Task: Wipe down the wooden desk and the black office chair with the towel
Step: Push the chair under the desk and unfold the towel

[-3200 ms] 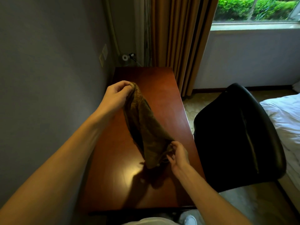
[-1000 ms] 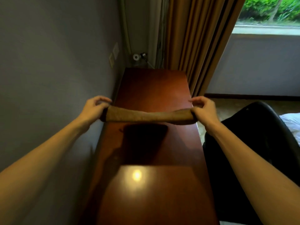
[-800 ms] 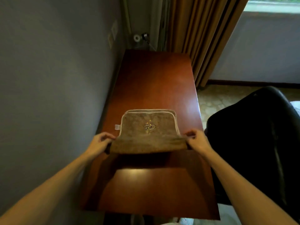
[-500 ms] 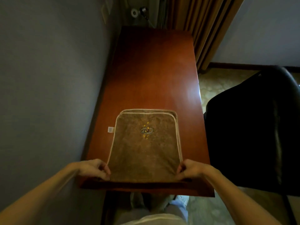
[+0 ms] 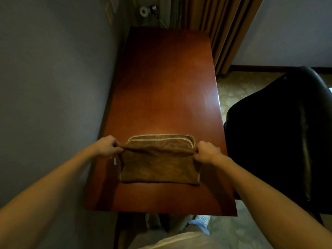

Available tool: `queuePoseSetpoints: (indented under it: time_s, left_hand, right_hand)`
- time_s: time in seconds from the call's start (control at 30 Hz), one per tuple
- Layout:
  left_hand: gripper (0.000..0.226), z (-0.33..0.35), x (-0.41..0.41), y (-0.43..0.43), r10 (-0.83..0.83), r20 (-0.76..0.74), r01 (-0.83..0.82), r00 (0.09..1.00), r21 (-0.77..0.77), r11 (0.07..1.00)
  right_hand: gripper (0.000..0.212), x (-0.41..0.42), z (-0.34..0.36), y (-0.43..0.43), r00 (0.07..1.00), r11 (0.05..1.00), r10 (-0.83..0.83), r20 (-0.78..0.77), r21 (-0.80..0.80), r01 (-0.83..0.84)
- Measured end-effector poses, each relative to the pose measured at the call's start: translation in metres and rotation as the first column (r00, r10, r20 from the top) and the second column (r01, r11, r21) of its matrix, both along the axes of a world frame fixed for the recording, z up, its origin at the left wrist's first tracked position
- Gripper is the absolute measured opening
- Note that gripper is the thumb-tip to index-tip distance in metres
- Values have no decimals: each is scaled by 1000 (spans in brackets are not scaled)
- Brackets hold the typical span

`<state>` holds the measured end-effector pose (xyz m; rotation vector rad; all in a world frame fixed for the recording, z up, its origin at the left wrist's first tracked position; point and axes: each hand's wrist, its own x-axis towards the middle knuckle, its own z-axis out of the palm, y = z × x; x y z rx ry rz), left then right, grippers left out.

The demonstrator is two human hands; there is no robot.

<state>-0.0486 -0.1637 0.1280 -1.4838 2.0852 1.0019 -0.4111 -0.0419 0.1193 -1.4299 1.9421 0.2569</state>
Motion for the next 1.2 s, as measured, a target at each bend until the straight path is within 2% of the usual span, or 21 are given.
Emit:
queuePoseSetpoints:
  time_s: [0.1, 0.2, 0.3, 0.37, 0.4, 0.43, 0.5, 0.6, 0.77, 0.87, 1.03, 1.2]
  left_hand:
    - [32, -13, 5, -11, 193, -78, -200, 978, -101, 974]
    - [33, -31, 5, -15, 321, -127, -338, 939, -148, 929]
    - [21, -48, 1, -18, 379, -173, -407, 909, -171, 897]
    - [54, -57, -4, -16, 482, -163, -505, 861, -152, 850]
    - [69, -62, -6, -14, 553, -123, -566, 824, -139, 812]
    - [76, -68, -7, -12, 602, -68, -606, 795, -125, 786]
    - [70, -79, -7, 1, 662, 16, -661, 749, -39, 749]
    - [59, -90, -11, 29, 699, 60, -701, 713, 59, 710]
    - [42, -100, -5, 57, 699, 93, -704, 709, 27, 710]
    - [34, -102, 12, 69, 713, 92, -719, 695, 42, 694]
    - [30, -104, 65, 100, 704, 152, -718, 693, 70, 692]
    - [25, -93, 110, 129, 739, 180, -747, 649, -35, 664]
  right_hand:
    - [16, -16, -8, -28, 985, 983, -162, 52, -83, 166]
    - [30, -21, -24, -52, 981, 977, -192, 11, -94, 192]
    - [27, -20, -39, -59, 958, 939, -284, 42, -190, 286]
    - [36, -20, -46, -57, 927, 892, -366, 83, -253, 375]
    - [43, -20, -49, -54, 917, 887, -391, 80, -233, 399]
    - [46, -19, -52, -51, 907, 889, -415, 68, -182, 420]
    - [47, -14, -61, -41, 873, 874, -480, 89, -31, 485]
    - [44, 1, -74, -22, 812, 823, -568, 135, 118, 556]
    - [40, 32, -85, 8, 752, 764, -645, 137, 136, 630]
    - [37, 50, -82, 27, 773, 785, -619, 141, 98, 611]
    - [35, 93, -76, 67, 860, 879, -476, 186, 59, 473]
    - [37, 135, -79, 95, 827, 880, -473, 303, 128, 457]
